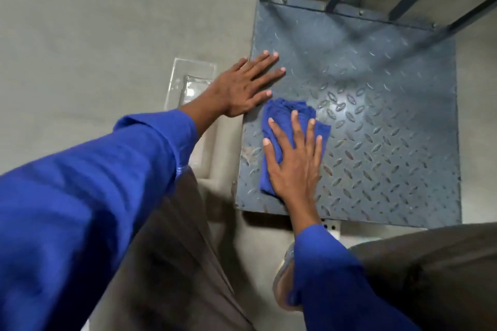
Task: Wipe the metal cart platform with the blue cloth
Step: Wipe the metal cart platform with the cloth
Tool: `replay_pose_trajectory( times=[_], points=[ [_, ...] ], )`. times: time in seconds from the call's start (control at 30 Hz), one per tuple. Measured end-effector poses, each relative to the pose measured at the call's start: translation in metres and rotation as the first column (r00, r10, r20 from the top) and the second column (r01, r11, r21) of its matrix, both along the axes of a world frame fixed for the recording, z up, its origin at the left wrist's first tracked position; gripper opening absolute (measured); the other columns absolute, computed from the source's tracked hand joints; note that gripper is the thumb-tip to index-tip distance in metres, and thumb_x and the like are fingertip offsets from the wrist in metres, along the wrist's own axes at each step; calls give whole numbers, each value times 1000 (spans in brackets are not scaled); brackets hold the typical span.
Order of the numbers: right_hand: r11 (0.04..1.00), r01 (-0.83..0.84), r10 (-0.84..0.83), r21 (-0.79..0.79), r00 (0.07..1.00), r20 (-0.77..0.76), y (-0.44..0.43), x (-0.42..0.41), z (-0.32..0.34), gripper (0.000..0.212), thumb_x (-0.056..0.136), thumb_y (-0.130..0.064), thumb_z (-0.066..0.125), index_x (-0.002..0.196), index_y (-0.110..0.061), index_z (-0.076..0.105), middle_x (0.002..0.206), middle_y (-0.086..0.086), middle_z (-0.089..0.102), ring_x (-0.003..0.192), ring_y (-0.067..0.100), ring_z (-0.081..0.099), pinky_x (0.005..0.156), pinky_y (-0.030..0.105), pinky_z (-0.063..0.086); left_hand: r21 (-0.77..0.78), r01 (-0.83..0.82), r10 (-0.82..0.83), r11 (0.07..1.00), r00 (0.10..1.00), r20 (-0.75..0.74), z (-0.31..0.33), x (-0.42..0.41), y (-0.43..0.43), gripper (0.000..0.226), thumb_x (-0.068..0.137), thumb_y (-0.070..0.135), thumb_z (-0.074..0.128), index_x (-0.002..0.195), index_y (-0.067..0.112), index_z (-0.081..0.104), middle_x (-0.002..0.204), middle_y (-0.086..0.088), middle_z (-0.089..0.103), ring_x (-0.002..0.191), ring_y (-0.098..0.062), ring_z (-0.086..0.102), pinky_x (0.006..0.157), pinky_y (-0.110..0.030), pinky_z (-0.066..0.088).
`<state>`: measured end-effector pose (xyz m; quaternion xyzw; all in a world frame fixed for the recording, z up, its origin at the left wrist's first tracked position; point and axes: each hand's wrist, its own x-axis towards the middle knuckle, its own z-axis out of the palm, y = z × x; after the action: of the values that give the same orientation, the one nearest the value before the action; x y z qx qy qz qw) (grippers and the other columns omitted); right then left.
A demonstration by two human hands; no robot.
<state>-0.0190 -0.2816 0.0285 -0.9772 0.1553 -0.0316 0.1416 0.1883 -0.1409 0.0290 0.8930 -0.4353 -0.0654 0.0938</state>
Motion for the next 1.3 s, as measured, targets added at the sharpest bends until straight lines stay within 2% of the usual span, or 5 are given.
replay_pose_trajectory(
  times=[0.27, 0.5, 0.77, 0.97, 1.3],
  points=[
    [963, 266, -266, -41, 964, 4, -22, 59, 0, 59, 106, -67, 33, 163, -53, 33, 180, -8, 15, 168, 31, 8, 133, 57, 13, -29, 144, -139, 989, 982, 126, 5, 40, -13, 58, 116, 52, 18, 172, 37, 22, 182, -8, 13, 169, -29, 7, 136, -52, 6],
    [1000, 2, -2, -27, 1000, -11, 44, -9, -2, 53, 110, -60, 42, 162, -51, 37, 179, -9, 20, 168, 27, 10, 134, 53, 14, -88, 130, -116, 988, 981, 154, 6, 36, -14, 54, 118, 45, 24, 171, 35, 27, 180, -9, 18, 168, -31, 11, 135, -52, 9],
    [979, 198, -200, -47, 979, -32, 20, 20, 2, 55, 108, -65, 34, 163, -56, 31, 180, -10, 13, 168, 29, 7, 134, 54, 11, -86, 129, -114, 988, 979, 166, 8, 32, -16, 55, 117, 46, 24, 171, 36, 26, 180, -10, 18, 168, -33, 12, 135, -54, 10],
    [978, -209, 209, 7, 978, -13, 29, -23, 0, 47, 113, -50, 42, 160, -54, 40, 180, -10, 18, 168, 28, 6, 135, 54, 11, -85, 124, -110, 989, 982, 155, 11, 30, -18, 56, 117, 47, 22, 171, 36, 25, 180, -10, 18, 168, -33, 12, 134, -56, 12],
    [994, 106, -106, -7, 994, -31, 57, -12, 2, 51, 112, -55, 36, 164, -54, 31, 181, -8, 12, 168, 32, 3, 134, 58, 11, 5, 96, -95, 995, 988, 124, 21, 25, -18, 59, 115, 47, 15, 173, 37, 18, 181, -14, 10, 168, -37, 7, 135, -53, 7]
  ],
)
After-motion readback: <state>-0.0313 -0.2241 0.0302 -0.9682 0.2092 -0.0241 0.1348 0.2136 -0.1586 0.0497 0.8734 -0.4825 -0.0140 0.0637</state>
